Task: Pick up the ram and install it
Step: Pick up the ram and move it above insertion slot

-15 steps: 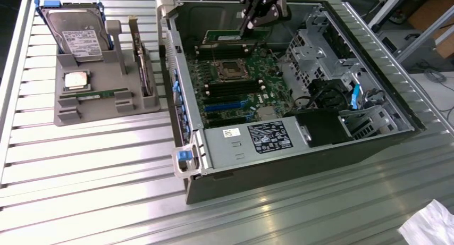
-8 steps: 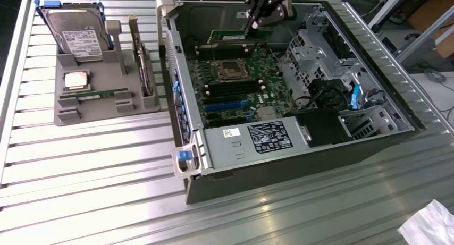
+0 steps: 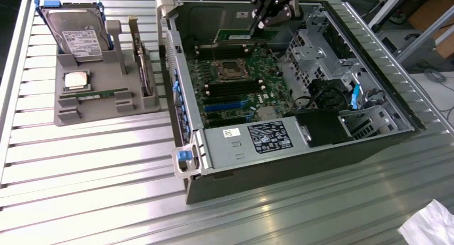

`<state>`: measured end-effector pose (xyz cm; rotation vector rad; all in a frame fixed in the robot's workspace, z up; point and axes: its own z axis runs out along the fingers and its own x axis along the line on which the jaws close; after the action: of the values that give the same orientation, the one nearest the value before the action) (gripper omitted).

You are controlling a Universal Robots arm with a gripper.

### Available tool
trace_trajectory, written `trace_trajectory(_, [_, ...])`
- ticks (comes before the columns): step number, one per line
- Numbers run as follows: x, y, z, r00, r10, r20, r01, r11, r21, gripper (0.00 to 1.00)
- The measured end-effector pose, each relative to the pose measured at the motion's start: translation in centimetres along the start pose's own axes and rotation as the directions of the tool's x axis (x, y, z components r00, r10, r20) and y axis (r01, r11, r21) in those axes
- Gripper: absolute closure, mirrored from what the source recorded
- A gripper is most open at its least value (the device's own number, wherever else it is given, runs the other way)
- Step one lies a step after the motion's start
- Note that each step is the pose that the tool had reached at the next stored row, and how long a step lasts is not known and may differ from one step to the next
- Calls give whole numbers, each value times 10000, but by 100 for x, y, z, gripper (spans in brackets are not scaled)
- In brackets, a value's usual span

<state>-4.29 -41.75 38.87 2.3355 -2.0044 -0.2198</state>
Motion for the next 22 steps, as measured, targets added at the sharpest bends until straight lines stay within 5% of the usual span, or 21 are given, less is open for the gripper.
trace_trajectory(5, [10, -68, -10, 10000, 1, 6, -1, 10000, -40, 87])
trace_trajectory(19, [59, -389, -49, 10000, 56, 49, -55, 9996, -281, 87])
trace_trajectory(22, [60, -394, -41, 9995, 310, 86, -308, 9992, -269, 87])
